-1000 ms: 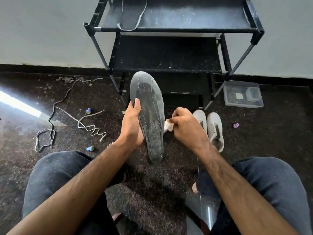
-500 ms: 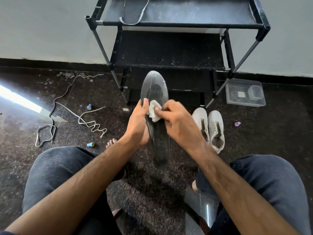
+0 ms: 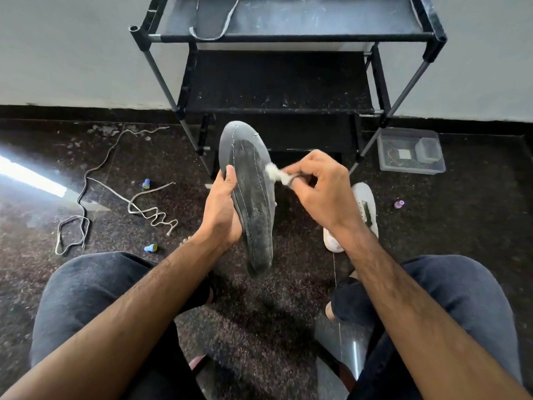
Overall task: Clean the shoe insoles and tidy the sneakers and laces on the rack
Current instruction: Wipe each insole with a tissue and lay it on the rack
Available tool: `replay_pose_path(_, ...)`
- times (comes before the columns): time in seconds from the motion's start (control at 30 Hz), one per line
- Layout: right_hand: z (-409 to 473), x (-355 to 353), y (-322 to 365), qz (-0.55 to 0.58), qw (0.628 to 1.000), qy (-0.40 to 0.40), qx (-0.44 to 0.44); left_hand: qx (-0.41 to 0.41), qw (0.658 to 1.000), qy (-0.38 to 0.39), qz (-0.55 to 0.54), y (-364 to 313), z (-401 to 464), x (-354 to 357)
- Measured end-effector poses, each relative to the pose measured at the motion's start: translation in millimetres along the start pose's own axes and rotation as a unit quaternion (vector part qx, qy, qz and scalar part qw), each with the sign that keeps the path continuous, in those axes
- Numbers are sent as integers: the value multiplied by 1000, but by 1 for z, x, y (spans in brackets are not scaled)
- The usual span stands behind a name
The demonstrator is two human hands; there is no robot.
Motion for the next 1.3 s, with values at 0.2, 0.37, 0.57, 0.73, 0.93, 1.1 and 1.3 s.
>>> replay_pose_path(0.2, -31, 73, 30, -60, 978, 149, -133, -28, 999, -3, -46, 8, 5, -1)
replay_pose_path(0.37, -45, 79, 32, -46, 937, 309, -156, -16, 1000, 2, -25, 3, 3, -6)
replay_pose_path(0.57, -19, 40, 18, 90, 981, 170, -28, -24, 999, 15, -27, 4, 2, 2)
replay_pose_path(0.73, -21, 54, 31, -42, 989, 88, -110, -33, 999, 17, -31, 7, 3, 3)
replay_pose_path(0.93, -43, 82, 38, -85, 947, 244, -191, -27, 999, 18, -5, 3, -2, 1)
replay_pose_path(1.1, -27, 50, 28, 28, 974, 203, -97, -34, 999, 25, -9, 2, -3, 7)
replay_pose_path(1.3, -19, 52, 32, -49, 991, 53, -114, -67, 997, 31, -11, 11, -5, 9)
Point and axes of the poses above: each hand's wrist, its own z-axis towards the middle knuckle, its own x-axis out of the palm, y = z × x, the point moved 7 cm from there along z, towards the middle knuckle, and after that the axes turned 3 degrees about z, right-handed, at the moved point
